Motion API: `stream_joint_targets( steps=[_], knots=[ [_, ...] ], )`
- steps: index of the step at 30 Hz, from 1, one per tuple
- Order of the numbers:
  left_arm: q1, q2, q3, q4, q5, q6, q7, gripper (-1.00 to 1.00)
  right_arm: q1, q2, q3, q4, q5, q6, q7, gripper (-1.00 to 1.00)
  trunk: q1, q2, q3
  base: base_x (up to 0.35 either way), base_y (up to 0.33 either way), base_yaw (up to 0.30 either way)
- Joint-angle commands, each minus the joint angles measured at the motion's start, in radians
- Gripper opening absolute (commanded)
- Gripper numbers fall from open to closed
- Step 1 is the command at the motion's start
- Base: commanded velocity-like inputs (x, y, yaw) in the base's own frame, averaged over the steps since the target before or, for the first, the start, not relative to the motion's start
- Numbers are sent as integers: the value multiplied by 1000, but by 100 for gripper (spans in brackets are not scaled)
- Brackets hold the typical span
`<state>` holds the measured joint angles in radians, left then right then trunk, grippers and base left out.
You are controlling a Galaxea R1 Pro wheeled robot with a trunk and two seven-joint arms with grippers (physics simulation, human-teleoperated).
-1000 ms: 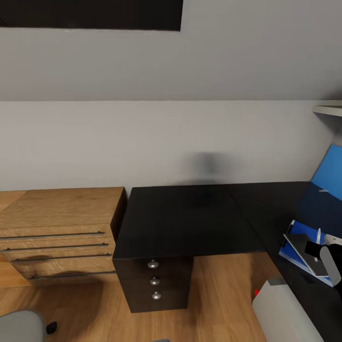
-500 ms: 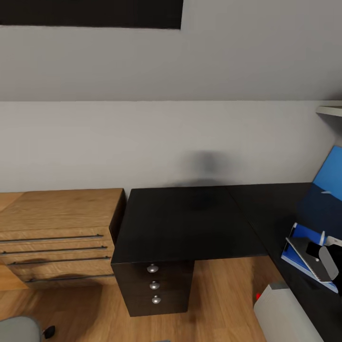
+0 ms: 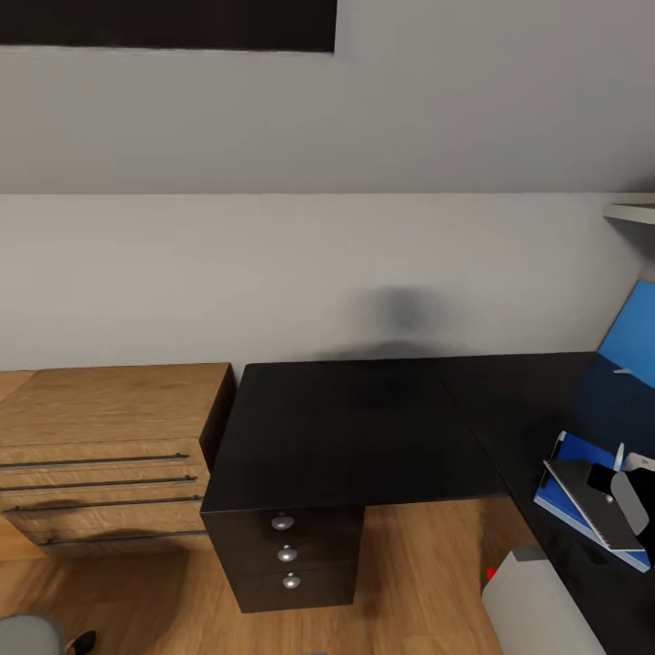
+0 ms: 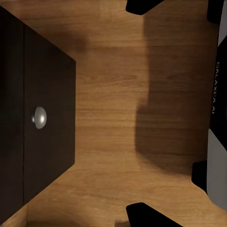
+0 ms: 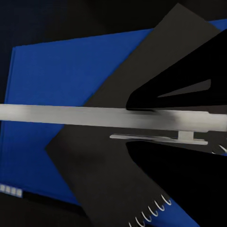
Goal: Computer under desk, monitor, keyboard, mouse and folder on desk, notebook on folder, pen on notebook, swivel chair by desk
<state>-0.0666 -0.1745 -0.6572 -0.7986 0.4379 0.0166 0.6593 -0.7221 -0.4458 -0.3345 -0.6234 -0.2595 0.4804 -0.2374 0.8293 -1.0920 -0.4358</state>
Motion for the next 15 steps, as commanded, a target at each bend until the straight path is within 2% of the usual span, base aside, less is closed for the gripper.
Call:
stream_joint_targets(
  steps=[1,5,10,15],
  knots=[
    [-1,0,-2,-1,4,2,6,100,0,0,0,-1,-12,3,-4,-100,0,-1,-1,1,-1,0],
    [-1,0,-2,-1,4,2,6,100,-8,-1,1,22,-10,3,-6,-100,0,-1,-1,0,0,0],
    [-1,0,-2,-1,4,2,6,100,-36,0,1,72,31,3,-6,-100,0,-1,-1,0,0,0],
    [-1,0,-2,-1,4,2,6,100,-43,1,2,83,39,3,-6,-100,0,-1,-1,0,0,0]
  ],
)
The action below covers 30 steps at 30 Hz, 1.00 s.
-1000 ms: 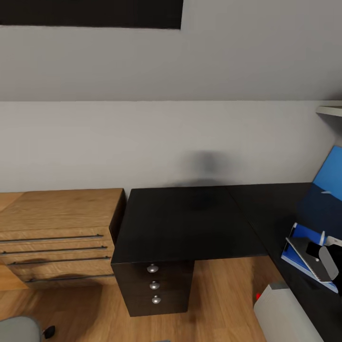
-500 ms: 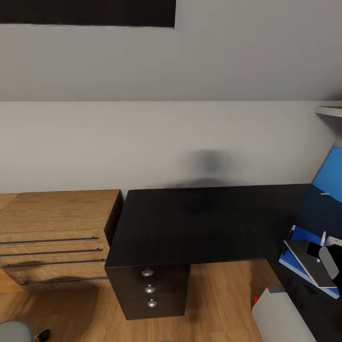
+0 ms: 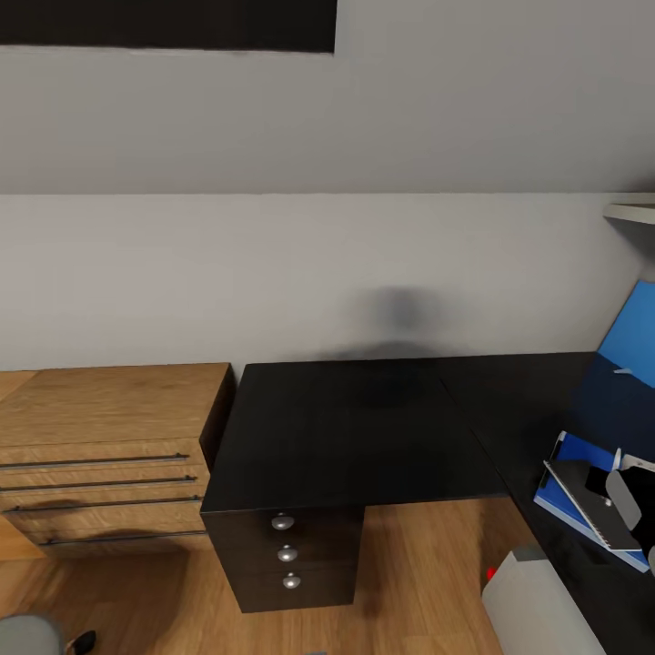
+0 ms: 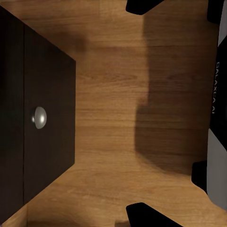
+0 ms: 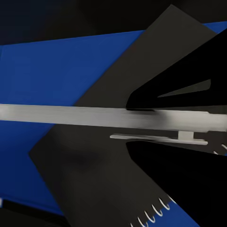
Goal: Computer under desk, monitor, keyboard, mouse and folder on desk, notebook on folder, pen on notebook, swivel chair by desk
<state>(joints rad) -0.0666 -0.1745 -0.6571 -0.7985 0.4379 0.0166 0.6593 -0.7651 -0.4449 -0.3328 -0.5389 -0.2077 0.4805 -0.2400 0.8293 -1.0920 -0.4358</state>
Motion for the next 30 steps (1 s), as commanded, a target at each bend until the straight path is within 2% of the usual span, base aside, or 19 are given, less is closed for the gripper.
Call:
stream_joint_targets(
  steps=[1,30],
  knots=[
    [-1,0,-2,-1,4,2,6,100,-1,0,0,0,-11,3,-4,-100,0,-1,-1,0,0,0],
    [-1,0,-2,0,4,2,6,100,-2,5,6,16,-8,3,-4,-100,0,-1,-1,0,0,0]
  ],
)
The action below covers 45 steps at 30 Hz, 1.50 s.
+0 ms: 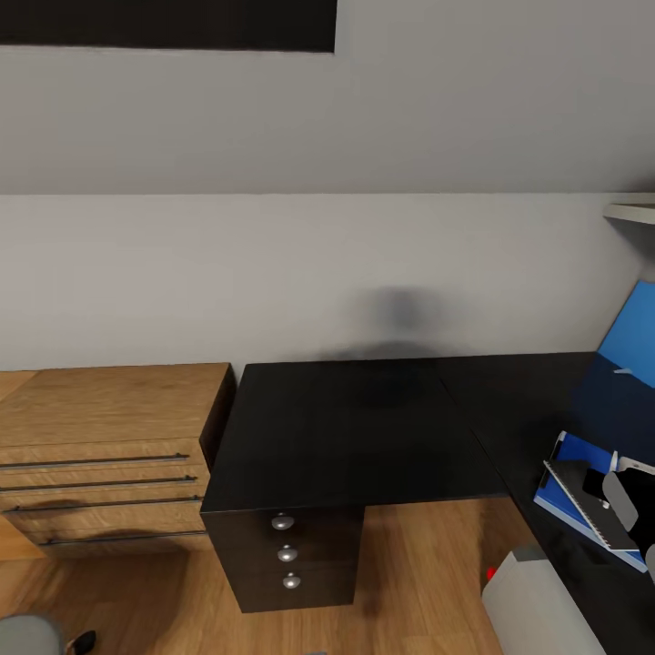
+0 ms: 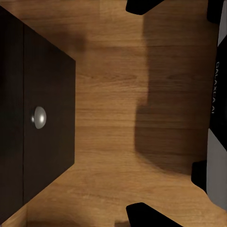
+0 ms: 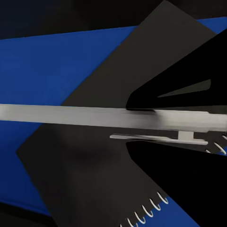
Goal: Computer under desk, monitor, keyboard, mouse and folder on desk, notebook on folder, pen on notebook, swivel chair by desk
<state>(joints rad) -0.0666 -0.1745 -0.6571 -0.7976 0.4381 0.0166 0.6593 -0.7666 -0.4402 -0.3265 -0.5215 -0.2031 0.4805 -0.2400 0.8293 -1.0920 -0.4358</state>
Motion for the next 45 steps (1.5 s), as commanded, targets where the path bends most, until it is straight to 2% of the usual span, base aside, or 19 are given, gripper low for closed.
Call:
stream_joint_targets(
  steps=[1,10,11,18,27,30,31,35,36,37,38,39,41,42,44,45],
  knots=[
    [-1,0,-2,0,4,2,6,100,0,0,0,-2,-12,3,-4,-100,0,-1,-1,0,0,0],
    [-1,0,-3,5,4,2,6,100,0,0,1,-2,-12,3,-4,-100,0,-1,-1,0,0,0],
    [-1,0,-3,5,4,2,6,100,0,0,1,-2,-11,3,-4,100,0,-1,-1,0,0,0],
    [-1,0,-3,5,4,2,6,100,0,1,1,-2,20,3,-4,100,0,-1,-1,0,0,0],
    [-1,0,-3,7,4,2,6,100,0,3,1,-12,21,2,-1,100,0,-1,-1,0,0,0],
    [-1,0,-3,16,4,2,5,100,0,7,0,-54,20,-4,5,100,0,-1,-1,0,0,0],
    [-1,0,-4,17,4,2,5,100,0,15,-1,-87,20,-5,8,100,0,-1,-1,0,0,0],
    [-1,0,-3,20,4,2,5,100,11,71,-2,-254,21,1,16,100,0,-1,-1,0,0,0],
    [-1,0,-4,21,4,2,5,100,31,93,-2,-317,21,8,16,100,0,-1,-1,0,0,0],
    [-1,0,-4,21,4,2,5,100,75,133,-1,-409,21,33,17,100,0,-1,-1,0,0,0],
    [-1,0,-4,21,4,2,5,100,91,148,1,-438,22,44,17,100,0,-1,-1,-7,6,0],
    [-1,0,-4,21,4,2,5,100,119,179,12,-490,22,69,17,100,0,-1,-1,-42,37,0],
    [-1,0,-4,21,4,2,5,100,155,244,69,-560,25,111,15,100,0,-1,-1,-138,102,0],
    [-1,0,-3,21,4,2,5,100,172,290,141,-592,34,130,14,100,0,-1,-1,-242,147,0],
    [-1,0,-1,22,5,2,5,100,185,321,210,-619,39,151,13,100,0,-1,-1,-282,132,0],
    [-1,0,0,22,5,2,5,100,186,325,217,-628,39,161,14,100,0,-1,-1,-311,91,0]
  ],
)
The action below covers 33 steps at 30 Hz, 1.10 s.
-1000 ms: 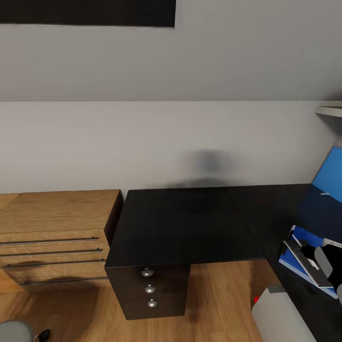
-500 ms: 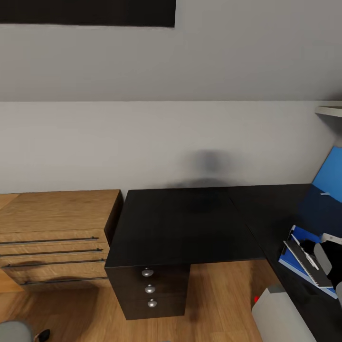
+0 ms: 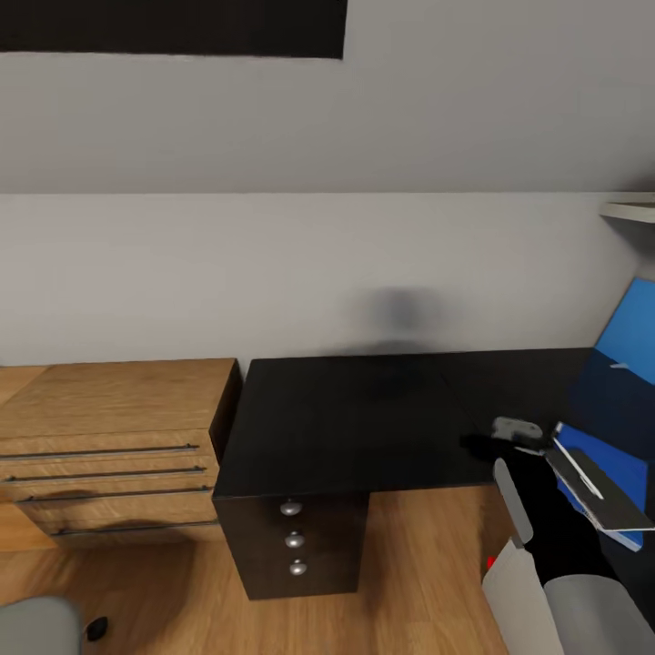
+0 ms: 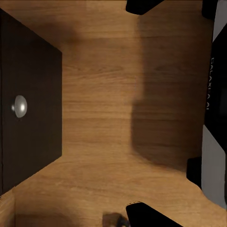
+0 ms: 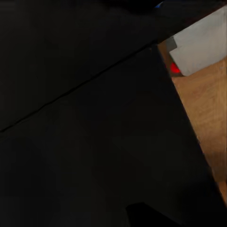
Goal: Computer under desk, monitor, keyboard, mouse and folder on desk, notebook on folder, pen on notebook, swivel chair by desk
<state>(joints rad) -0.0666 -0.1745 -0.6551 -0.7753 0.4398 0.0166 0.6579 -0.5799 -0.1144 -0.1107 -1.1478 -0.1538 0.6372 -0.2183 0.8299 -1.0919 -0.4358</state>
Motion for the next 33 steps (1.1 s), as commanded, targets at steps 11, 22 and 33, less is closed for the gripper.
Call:
stream_joint_targets(
  steps=[11,22,33],
  knots=[
    [-127,44,220,197,21,146,-141,100,57,56,171,224,-6,-231,-10,100,-1,-1,-1,-333,10,0],
    [-129,107,255,343,23,27,-285,100,141,100,206,959,37,-1094,-6,100,-4,6,2,-244,0,0],
    [-130,95,255,475,22,-109,-304,100,144,101,200,1160,37,-1264,0,100,-47,83,36,-10,0,0]
  ],
)
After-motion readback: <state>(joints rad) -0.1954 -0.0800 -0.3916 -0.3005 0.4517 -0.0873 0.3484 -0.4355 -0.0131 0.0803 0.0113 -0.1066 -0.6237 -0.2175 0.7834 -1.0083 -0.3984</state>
